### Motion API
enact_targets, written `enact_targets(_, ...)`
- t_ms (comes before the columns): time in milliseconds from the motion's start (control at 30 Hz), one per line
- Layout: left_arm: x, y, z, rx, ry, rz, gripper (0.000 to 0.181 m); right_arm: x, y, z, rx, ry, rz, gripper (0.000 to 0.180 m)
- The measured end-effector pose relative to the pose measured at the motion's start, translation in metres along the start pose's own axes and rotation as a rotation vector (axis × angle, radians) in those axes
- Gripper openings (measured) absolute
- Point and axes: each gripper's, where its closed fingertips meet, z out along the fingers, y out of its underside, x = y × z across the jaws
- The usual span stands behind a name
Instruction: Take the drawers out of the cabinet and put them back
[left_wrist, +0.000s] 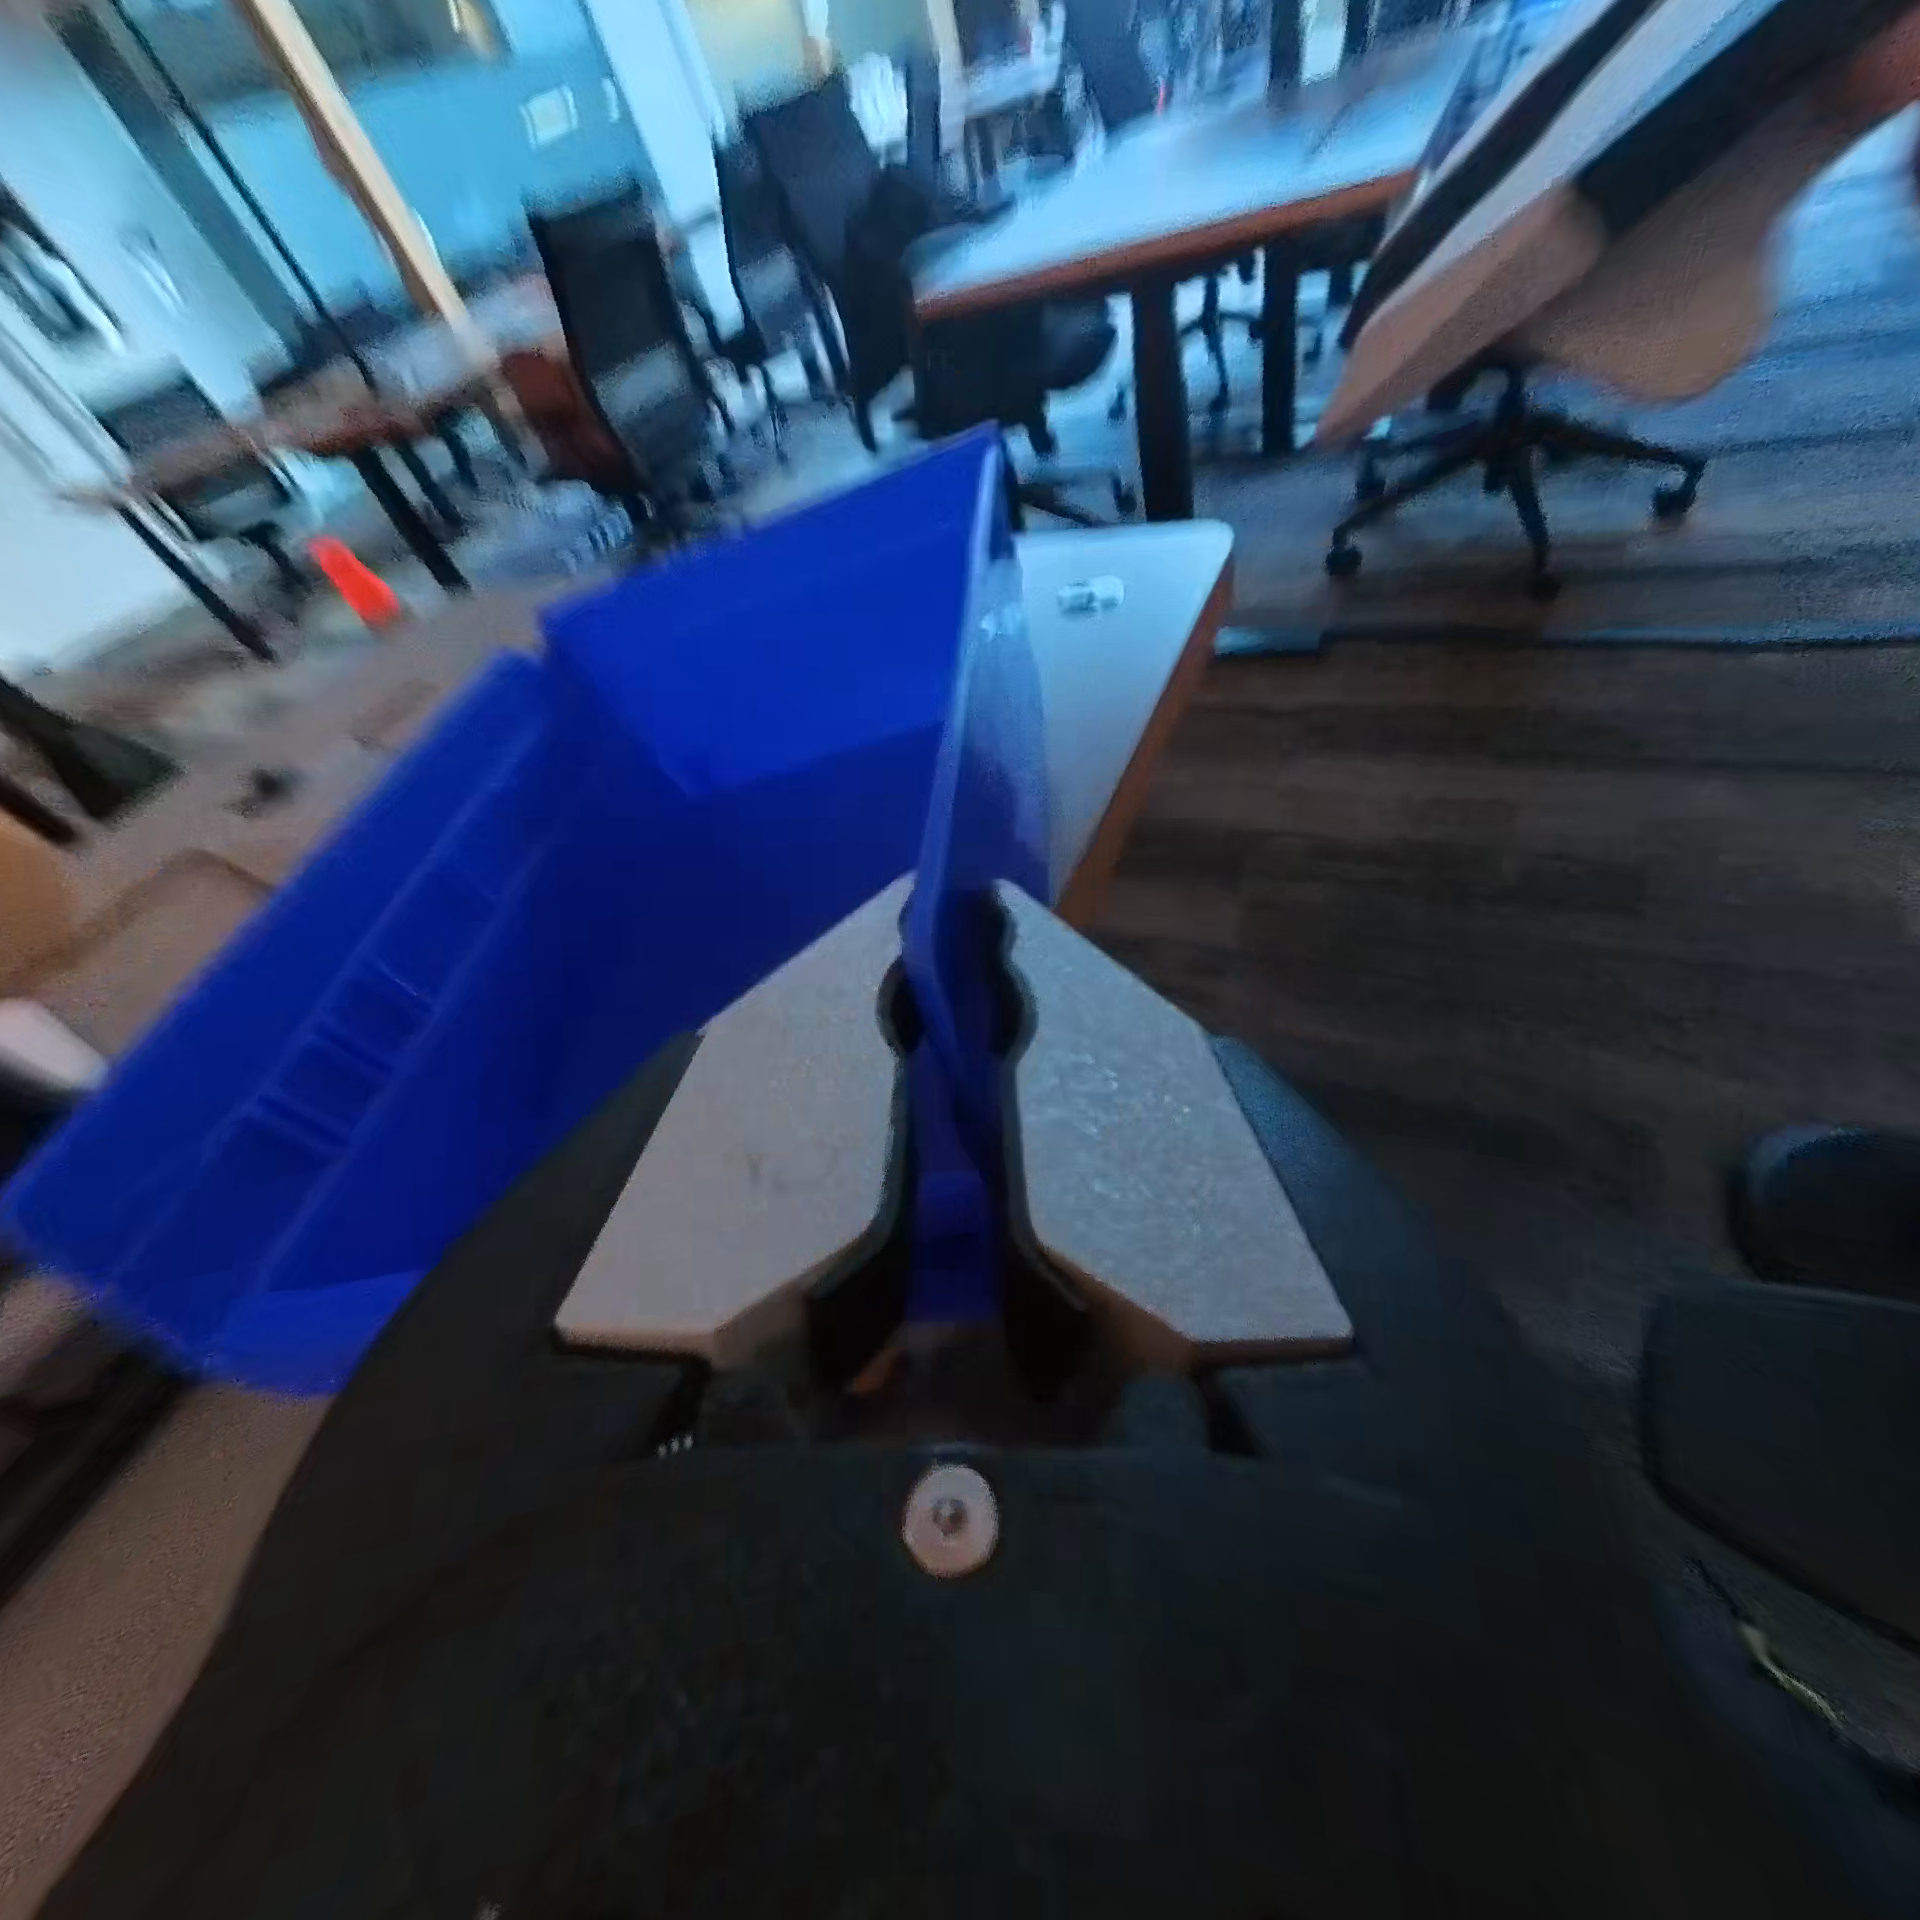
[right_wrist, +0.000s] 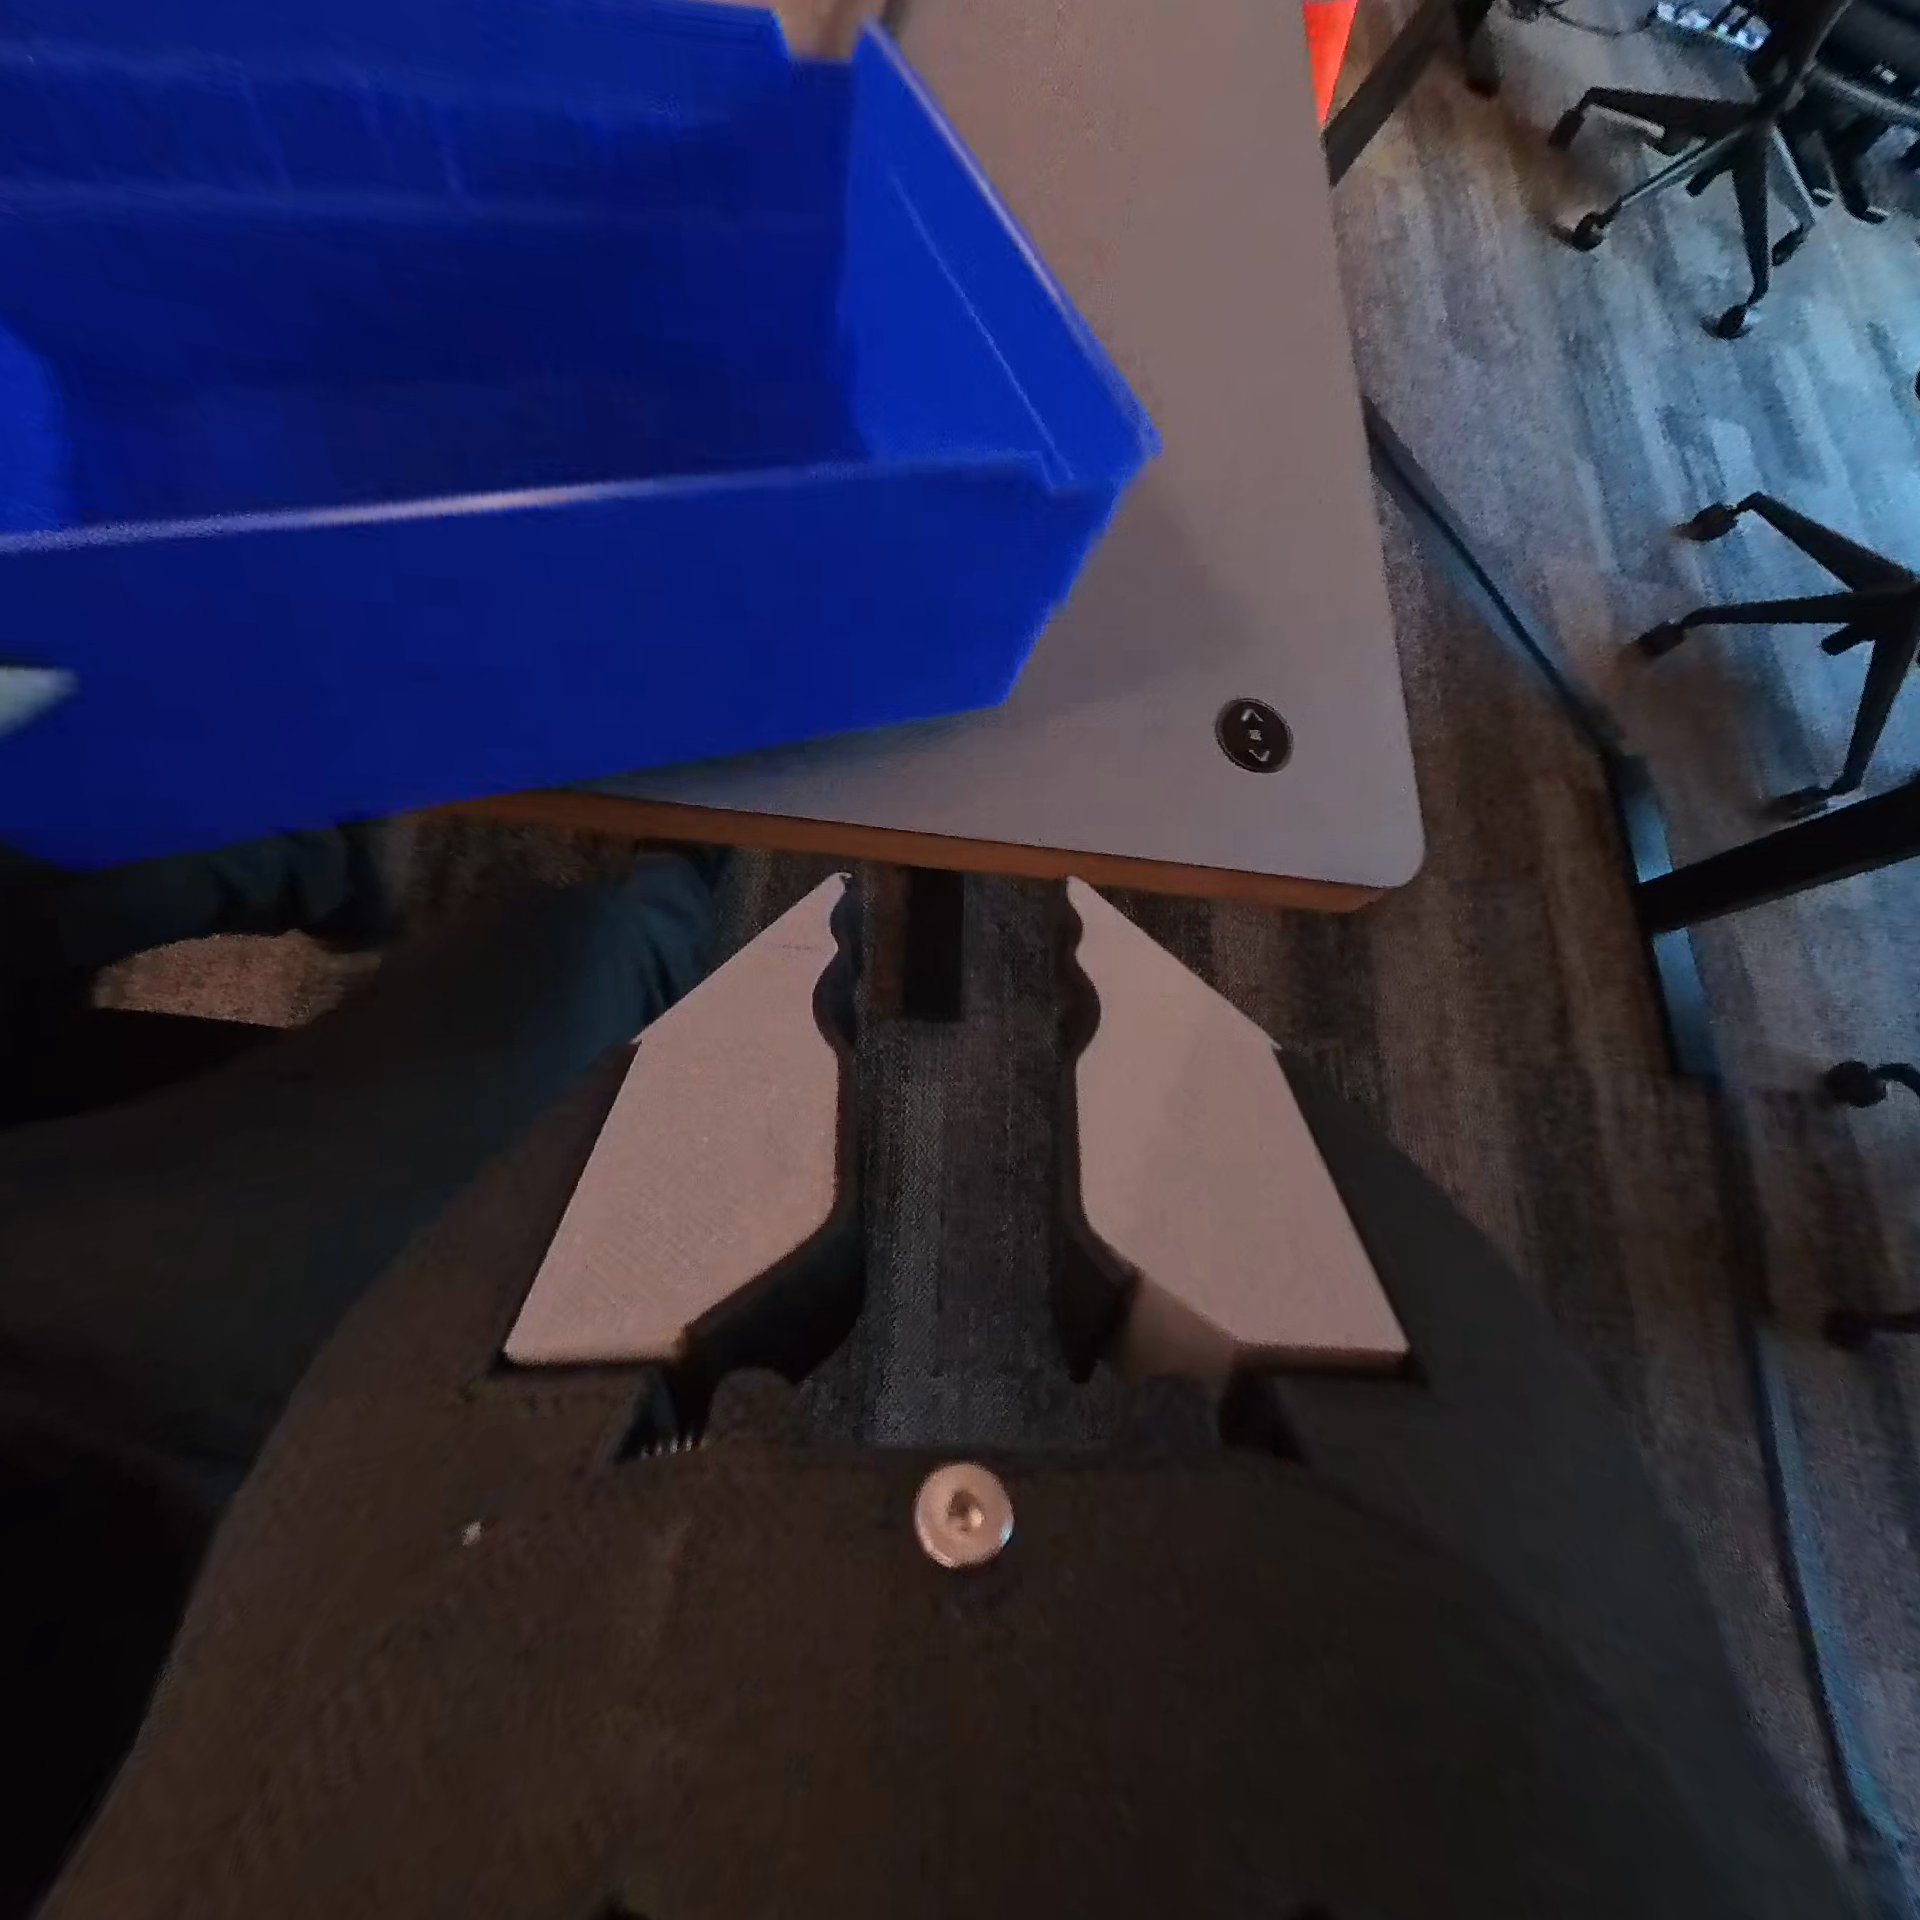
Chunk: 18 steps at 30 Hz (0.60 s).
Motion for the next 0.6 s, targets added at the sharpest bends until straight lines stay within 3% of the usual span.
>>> enact_targets(67,0.011,0.014,0.013,-0.065,0.112,-0.151,0.007,-0.008,-0.001,0.006,-0.01,-0.01,-0.027,0.034)
enact_targets(100,0.011,0.01,0.004,-0.051,0.139,-0.218,0.02,-0.014,-0.002,0.009,-0.018,-0.022,-0.042,0.034)
enact_targets(133,0.011,0.005,-0.012,-0.015,0.177,-0.252,0.033,-0.02,-0.003,0.012,-0.024,-0.036,-0.059,0.035)
enact_targets(300,-0.029,0.009,-0.104,-0.001,0.225,-0.24,0.043,-0.073,-0.021,0.022,-0.006,-0.162,-0.189,0.035)
enact_targets(500,-0.119,0.057,-0.194,-0.044,0.014,-0.282,0.043,-0.204,-0.059,0.025,0.103,-0.477,-0.41,0.032)
enact_targets(600,-0.156,0.076,-0.217,-0.032,-0.074,-0.36,0.041,-0.246,-0.056,0.042,0.057,-0.528,-0.502,0.028)
